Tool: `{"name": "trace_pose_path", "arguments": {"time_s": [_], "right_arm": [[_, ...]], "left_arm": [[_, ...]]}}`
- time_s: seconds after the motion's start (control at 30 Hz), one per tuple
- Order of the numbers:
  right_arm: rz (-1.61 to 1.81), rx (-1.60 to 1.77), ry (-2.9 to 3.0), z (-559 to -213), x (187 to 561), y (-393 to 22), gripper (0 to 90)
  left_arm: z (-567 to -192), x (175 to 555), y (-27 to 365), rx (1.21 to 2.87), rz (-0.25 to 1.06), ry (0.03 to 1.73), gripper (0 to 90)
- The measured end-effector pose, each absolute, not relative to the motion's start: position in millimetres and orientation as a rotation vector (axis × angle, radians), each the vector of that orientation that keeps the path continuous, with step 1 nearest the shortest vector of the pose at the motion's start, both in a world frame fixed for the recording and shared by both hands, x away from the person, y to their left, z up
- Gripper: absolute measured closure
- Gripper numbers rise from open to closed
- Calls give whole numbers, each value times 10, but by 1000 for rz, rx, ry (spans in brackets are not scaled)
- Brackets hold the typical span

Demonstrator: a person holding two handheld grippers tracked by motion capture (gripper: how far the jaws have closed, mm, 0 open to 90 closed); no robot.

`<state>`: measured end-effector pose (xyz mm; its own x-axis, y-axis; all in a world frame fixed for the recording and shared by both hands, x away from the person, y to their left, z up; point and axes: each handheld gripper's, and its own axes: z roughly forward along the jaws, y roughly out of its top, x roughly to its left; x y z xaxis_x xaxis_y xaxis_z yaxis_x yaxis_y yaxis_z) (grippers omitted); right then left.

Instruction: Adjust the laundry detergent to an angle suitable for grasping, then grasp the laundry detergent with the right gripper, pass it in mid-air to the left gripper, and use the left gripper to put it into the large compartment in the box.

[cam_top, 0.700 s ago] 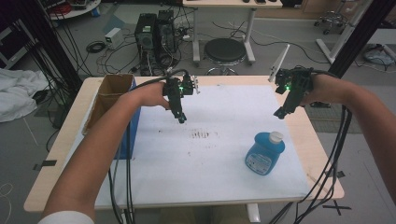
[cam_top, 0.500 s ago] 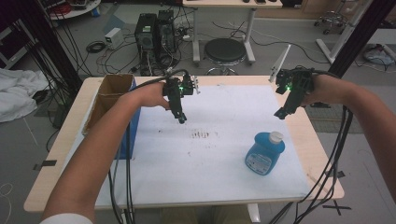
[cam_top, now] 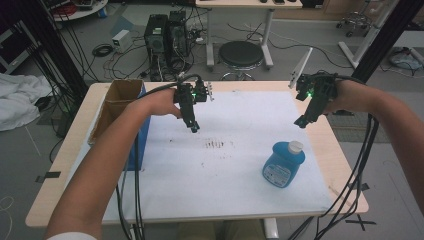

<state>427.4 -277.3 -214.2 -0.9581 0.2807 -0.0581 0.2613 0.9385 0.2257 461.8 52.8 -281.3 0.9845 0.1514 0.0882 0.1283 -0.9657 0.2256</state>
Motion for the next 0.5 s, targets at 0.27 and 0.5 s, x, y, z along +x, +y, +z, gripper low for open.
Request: {"name": "trace_pose_path", "arguments": {"time_s": [0.27,0.5], "right_arm": [[328,429,3000,-2136,4265,-2787,25],[337,450,2989,-2112,4239,-2799,25]], "left_arm": [[-2813,4613,535,2906,157,213,21],[-2815,4588,555,2910,168,223,21]]}}
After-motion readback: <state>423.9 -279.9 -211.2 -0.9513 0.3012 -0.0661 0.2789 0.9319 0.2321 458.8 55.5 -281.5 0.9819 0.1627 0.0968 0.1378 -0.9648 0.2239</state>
